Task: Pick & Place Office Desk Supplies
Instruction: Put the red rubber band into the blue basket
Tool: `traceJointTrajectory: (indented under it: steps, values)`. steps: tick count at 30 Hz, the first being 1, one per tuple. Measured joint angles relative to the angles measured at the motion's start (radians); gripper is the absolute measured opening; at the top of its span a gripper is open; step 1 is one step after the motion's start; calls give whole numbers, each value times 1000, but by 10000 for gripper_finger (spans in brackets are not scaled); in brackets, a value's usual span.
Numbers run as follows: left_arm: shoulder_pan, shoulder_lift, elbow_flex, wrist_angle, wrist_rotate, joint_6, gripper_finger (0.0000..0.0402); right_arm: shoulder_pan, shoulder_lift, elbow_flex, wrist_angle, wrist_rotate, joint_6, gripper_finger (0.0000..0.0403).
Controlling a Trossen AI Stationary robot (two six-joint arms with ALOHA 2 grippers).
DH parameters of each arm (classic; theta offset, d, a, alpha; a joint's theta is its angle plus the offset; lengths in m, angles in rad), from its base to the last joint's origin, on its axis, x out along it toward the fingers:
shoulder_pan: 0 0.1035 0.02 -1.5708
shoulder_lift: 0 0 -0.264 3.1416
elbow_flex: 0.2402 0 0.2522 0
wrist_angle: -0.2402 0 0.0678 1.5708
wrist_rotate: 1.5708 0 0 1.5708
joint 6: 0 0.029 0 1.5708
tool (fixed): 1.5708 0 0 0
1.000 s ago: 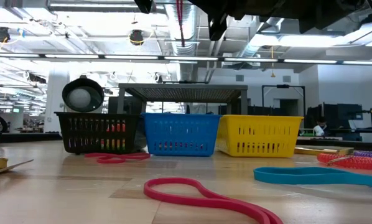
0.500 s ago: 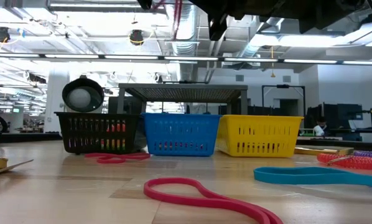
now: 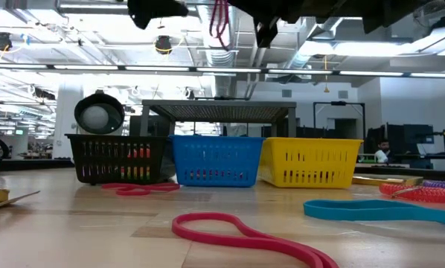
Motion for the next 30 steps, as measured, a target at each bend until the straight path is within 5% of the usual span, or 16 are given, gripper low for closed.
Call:
traceJointTrajectory:
  steps: [12,22,30]
  values:
    - [-14,-17,-219,243,-116,-12,203,-111,-10,0,-191,25,23,0]
    - [-14,-196,-323,282,-116,55,199,-165,-10,0,-220,25,68,0]
    - [-14,-315,-420,370,-114,61,196,-157,148,156,-343,22,51,0]
